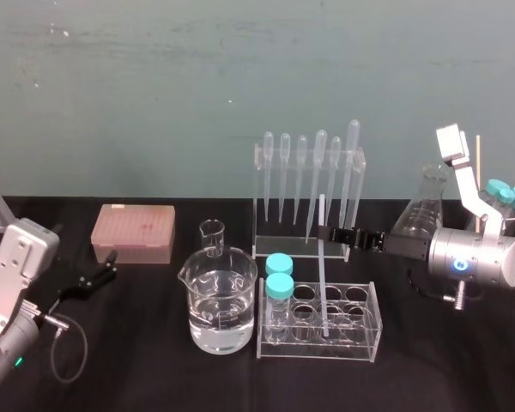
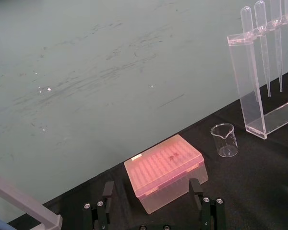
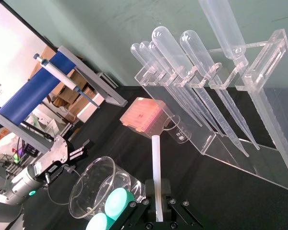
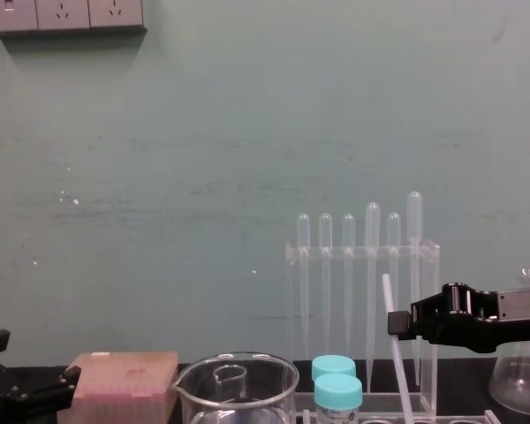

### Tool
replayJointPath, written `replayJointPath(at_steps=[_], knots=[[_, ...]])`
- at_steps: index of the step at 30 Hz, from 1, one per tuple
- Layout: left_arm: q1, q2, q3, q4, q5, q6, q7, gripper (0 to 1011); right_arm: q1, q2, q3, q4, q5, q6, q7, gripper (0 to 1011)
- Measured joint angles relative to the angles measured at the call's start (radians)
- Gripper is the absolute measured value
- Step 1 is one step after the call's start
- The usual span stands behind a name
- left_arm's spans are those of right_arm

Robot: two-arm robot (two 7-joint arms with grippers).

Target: Pick up the stirring rod with one hand, then place it down.

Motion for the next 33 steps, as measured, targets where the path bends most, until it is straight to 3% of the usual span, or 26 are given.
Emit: replayJointPath(at_steps=[10,15,18,19,22,25,33], knots=[[0.0,0.0,0.0,0.0,0.0,0.0,0.0,1000,0.0,0.0,0.0,0.0,0.0,0.0,0.0,66],[0.0,0.0,0.0,0.0,0.0,0.0,0.0,1000,-0.011,0.029,-0.034,-0.04,-0.051,-0.102,0.022,66],[0.0,0.0,0.0,0.0,0.0,0.0,0.0,1000,-0.027,0.061,-0.064,-0.092,-0.111,-0.219,0.047,66],[0.0,0.0,0.0,0.0,0.0,0.0,0.0,1000,-0.027,0.061,-0.064,-0.092,-0.111,-0.219,0.047,66],[0.0,0.0,0.0,0.0,0.0,0.0,0.0,1000,-0.049,0.095,-0.085,-0.149,-0.169,-0.332,0.069,66],[0.0,0.0,0.0,0.0,0.0,0.0,0.0,1000,-0.07,0.117,-0.09,-0.188,-0.208,-0.401,0.079,66],[0.0,0.0,0.0,0.0,0.0,0.0,0.0,1000,-0.122,0.147,-0.061,-0.252,-0.238,-0.493,0.082,66]])
